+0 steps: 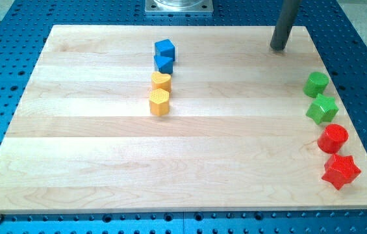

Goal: Place the arm at the top right of the green circle

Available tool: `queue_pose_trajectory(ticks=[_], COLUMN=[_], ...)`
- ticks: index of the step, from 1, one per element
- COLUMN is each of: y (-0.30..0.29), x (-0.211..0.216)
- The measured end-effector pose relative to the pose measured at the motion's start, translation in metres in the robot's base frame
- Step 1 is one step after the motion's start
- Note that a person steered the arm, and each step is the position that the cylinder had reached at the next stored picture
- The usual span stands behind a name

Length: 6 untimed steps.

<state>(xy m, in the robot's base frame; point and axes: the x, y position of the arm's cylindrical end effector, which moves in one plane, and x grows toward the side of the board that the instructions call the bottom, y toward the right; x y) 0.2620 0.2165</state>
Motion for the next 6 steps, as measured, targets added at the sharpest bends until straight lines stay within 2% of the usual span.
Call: queue_pose_trajectory(ticks=[3,4,6], y=[0.0,0.013,0.106], x=[-0.007,0.003,0.067])
